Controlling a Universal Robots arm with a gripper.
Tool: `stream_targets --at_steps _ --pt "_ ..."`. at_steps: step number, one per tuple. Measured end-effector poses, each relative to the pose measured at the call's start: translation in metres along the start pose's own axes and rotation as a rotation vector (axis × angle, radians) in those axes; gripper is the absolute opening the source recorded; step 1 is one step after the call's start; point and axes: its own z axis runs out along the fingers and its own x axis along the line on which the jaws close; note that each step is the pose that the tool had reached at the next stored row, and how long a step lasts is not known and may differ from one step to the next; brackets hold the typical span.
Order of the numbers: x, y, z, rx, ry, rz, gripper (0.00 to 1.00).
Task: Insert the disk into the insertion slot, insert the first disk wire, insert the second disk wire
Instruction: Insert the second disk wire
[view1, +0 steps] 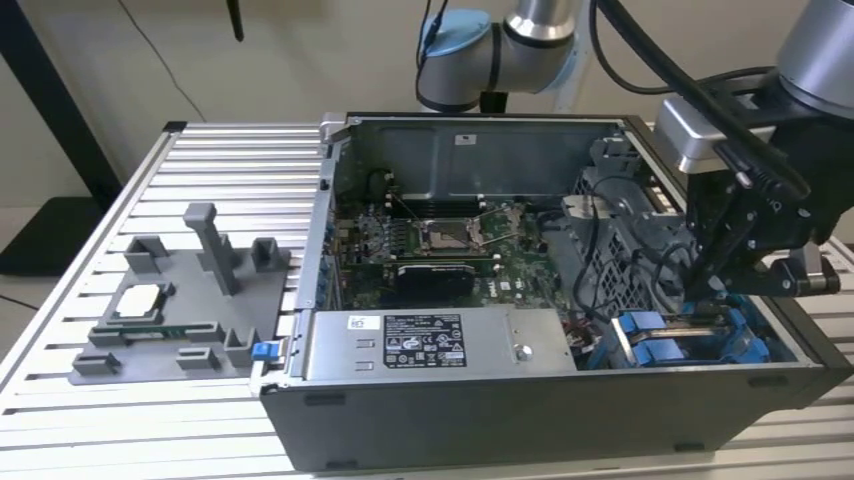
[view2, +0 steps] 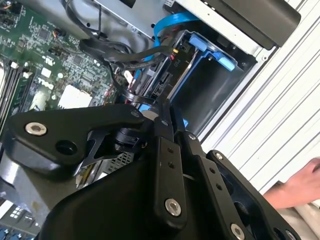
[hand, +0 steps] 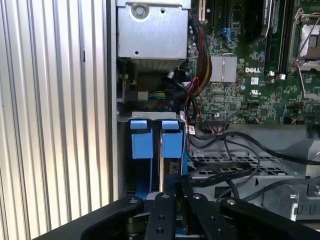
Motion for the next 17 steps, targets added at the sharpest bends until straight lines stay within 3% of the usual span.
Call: stream_targets --at_steps 3,10,17 --pt "0.0006 0.0003 0.0039 0.0043 -0.0034 0.002 0.00" --pt "0.0013 0.0007 0.0116 0.0086 -0.0188 0.015 0.00" --pt "0.0017 -0.0029 0.0182 0.0101 -0.0507 0.040 0.00"
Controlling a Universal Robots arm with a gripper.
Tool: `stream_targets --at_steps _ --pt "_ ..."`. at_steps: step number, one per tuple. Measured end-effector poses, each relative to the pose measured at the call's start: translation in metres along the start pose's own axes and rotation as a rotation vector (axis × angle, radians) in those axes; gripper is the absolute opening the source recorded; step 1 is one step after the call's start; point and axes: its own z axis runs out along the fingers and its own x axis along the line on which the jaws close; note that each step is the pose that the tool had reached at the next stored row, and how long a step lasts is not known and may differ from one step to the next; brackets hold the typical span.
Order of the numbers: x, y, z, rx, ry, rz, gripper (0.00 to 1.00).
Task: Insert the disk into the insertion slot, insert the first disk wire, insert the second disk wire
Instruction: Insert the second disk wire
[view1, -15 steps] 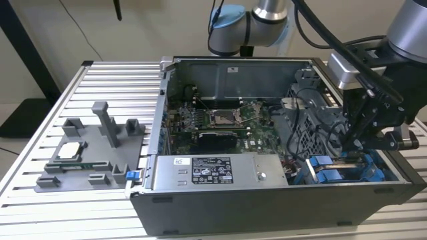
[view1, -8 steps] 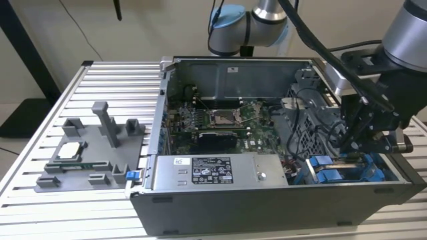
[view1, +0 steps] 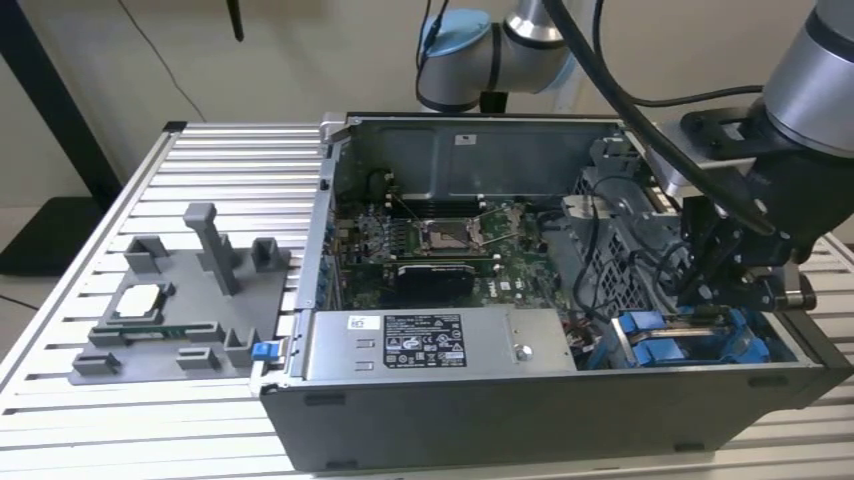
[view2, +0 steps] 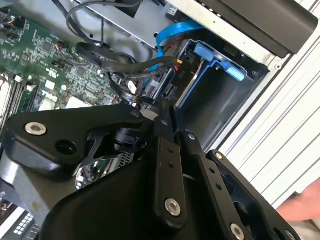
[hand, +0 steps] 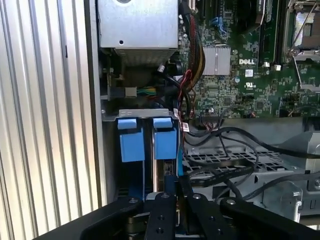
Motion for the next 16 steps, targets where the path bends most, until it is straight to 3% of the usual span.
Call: stream_targets --at_steps 2,16 --pt "0.0002 -0.0019 0.0015 0.0000 -0.0069 0.003 0.00" --pt "0.0072 -0.0060 0.0104 -0.0006 -0.0280 0.008 0.00"
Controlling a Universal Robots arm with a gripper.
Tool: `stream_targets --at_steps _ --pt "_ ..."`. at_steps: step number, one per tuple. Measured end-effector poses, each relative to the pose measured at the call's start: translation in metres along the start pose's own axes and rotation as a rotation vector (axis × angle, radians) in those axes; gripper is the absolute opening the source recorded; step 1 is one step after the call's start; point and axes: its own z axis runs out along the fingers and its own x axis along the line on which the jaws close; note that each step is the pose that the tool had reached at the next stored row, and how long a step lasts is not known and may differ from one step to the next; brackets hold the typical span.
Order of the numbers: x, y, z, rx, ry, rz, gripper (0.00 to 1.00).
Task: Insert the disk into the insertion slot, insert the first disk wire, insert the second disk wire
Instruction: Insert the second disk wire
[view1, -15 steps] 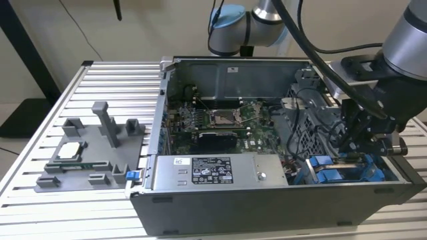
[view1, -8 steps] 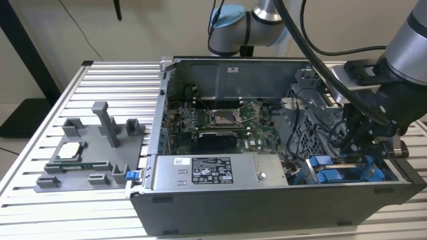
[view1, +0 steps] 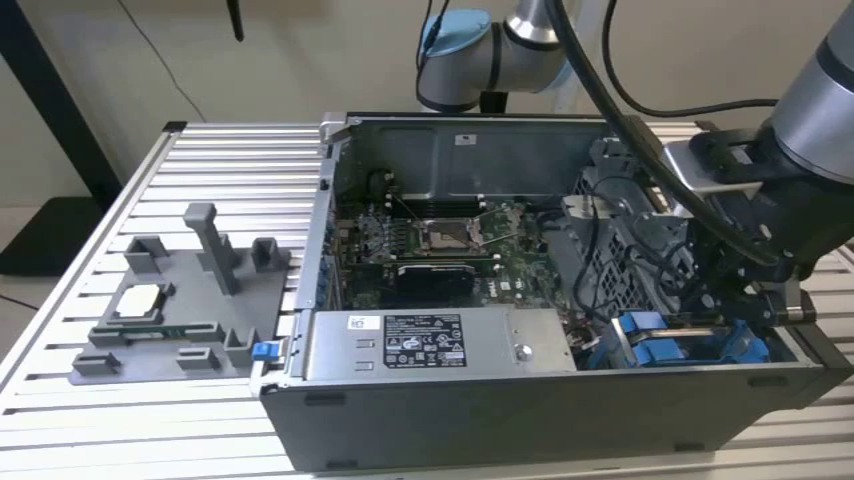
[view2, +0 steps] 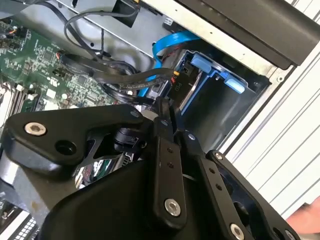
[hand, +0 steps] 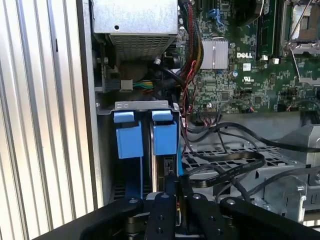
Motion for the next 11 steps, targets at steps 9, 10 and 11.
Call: stream_targets --at_steps 9,10,11 --pt "0.0025 -0.0018 0.0040 -0.0004 -0.0085 0.001 0.00" --pt "0.0026 -0.0018 0.0043 -0.0004 -0.0085 0.001 0.00" --pt "0.0027 -0.0018 0.0047 -0.0004 -0.0087 0.001 0.00"
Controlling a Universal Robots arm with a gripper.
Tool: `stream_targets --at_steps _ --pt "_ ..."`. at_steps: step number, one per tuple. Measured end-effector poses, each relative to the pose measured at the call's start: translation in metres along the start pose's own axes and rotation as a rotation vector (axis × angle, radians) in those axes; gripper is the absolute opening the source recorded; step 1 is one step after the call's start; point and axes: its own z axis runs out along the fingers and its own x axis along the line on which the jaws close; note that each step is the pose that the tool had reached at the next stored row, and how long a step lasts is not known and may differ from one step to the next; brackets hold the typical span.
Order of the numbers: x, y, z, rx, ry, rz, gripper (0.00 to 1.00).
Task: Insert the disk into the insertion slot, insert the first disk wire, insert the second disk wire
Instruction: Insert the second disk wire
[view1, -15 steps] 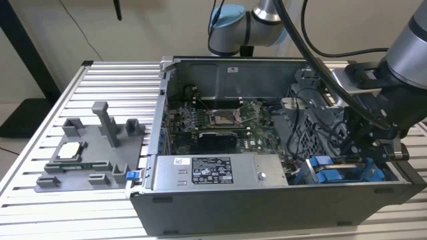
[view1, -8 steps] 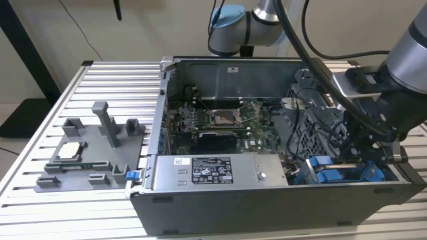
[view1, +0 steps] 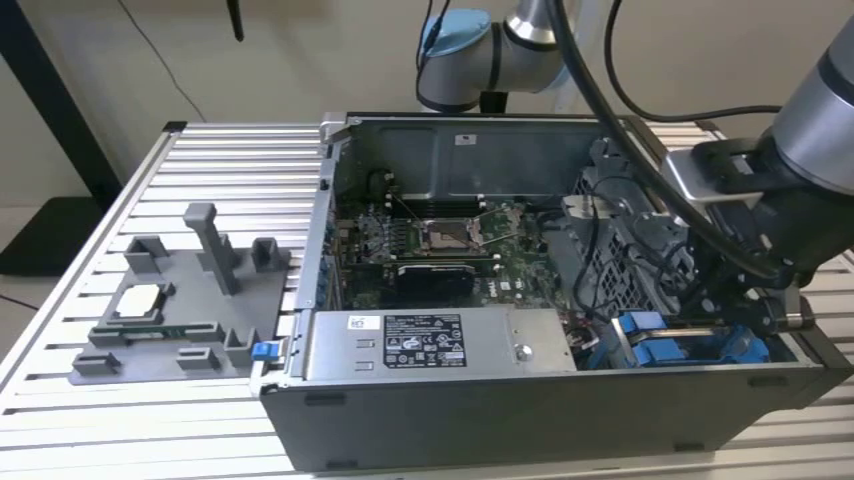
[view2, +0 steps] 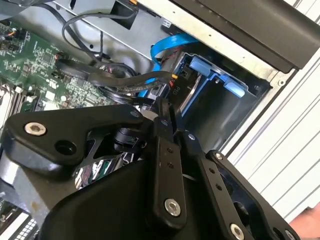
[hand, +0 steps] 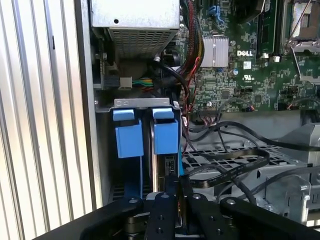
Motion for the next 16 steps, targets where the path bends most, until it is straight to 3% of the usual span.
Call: stream_targets --at_steps 10,11,13,16 --pt "0.0016 0.0006 0.0074 -0.0001 0.0003 0.000 0.00" --pt "0.0017 0.0007 0.0082 -0.0001 -0.0011 0.000 1.00" --pt "0.0010 0.0003 0.0033 -0.0002 -0.0017 0.000 1.00" --pt "-0.0013 -0.0009 -0.0100 -0.0003 -0.0011 0.000 1.00"
